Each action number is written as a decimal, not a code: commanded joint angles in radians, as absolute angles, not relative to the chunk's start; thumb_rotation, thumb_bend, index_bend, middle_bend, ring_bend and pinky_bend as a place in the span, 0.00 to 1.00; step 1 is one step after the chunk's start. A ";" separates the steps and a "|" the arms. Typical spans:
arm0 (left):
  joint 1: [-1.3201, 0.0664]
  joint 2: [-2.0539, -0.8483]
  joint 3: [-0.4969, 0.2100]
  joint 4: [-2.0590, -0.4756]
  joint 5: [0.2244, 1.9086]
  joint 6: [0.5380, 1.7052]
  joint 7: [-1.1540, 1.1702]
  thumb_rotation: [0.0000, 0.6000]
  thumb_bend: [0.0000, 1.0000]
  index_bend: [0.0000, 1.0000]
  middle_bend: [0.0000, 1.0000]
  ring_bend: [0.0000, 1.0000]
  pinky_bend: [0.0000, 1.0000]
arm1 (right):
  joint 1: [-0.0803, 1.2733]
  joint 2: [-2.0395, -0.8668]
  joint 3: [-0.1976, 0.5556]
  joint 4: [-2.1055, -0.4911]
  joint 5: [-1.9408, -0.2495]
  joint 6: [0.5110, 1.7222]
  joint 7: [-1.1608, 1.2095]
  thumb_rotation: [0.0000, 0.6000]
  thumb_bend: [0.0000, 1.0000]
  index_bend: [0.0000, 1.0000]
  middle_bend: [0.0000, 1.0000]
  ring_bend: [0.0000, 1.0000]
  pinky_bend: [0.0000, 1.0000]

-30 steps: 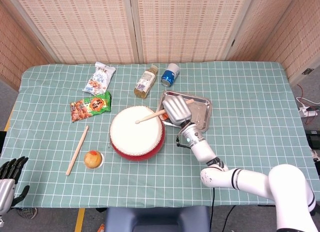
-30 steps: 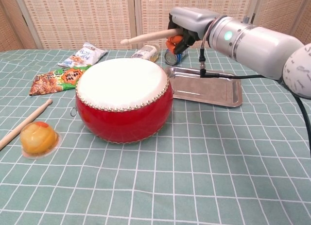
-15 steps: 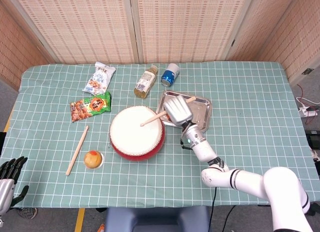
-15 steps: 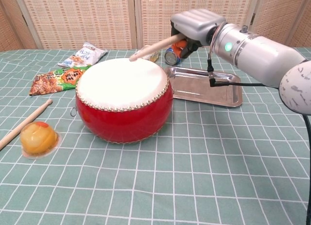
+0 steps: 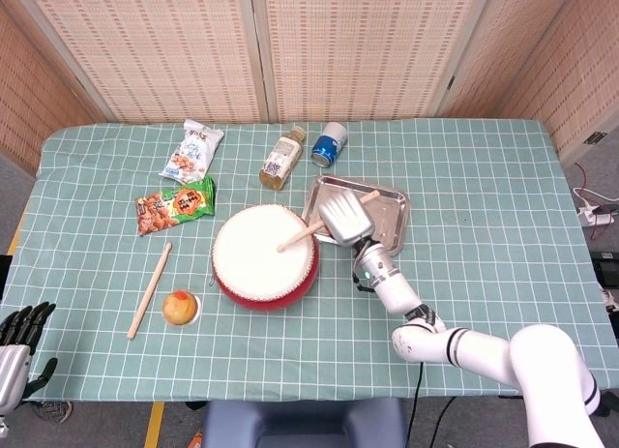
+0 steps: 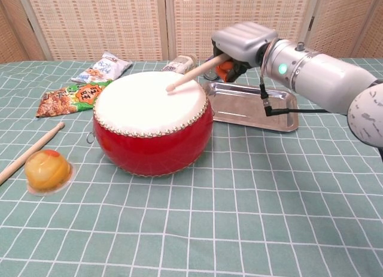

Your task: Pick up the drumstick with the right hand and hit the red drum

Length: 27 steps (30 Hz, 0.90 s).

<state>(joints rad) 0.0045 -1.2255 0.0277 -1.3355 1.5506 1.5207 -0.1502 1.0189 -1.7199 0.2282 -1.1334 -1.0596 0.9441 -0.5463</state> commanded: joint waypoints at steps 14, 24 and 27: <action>0.006 -1.228 0.027 -1.332 1.547 1.522 -0.150 1.00 0.33 0.04 0.05 0.00 0.00 | 0.990 -1.728 0.299 -1.148 -1.137 1.008 -0.331 1.00 0.72 1.00 1.00 1.00 1.00; 0.008 -1.230 0.027 -1.329 1.542 1.519 -0.148 1.00 0.33 0.04 0.05 0.00 0.00 | 0.999 -1.756 0.247 -1.097 -1.123 0.960 -0.495 1.00 0.72 1.00 1.00 1.00 1.00; 0.010 -1.231 0.026 -1.327 1.540 1.522 -0.149 1.00 0.33 0.04 0.05 0.00 0.00 | 0.984 -1.755 0.306 -1.136 -1.155 1.028 -0.346 1.00 0.72 1.00 1.00 1.00 1.00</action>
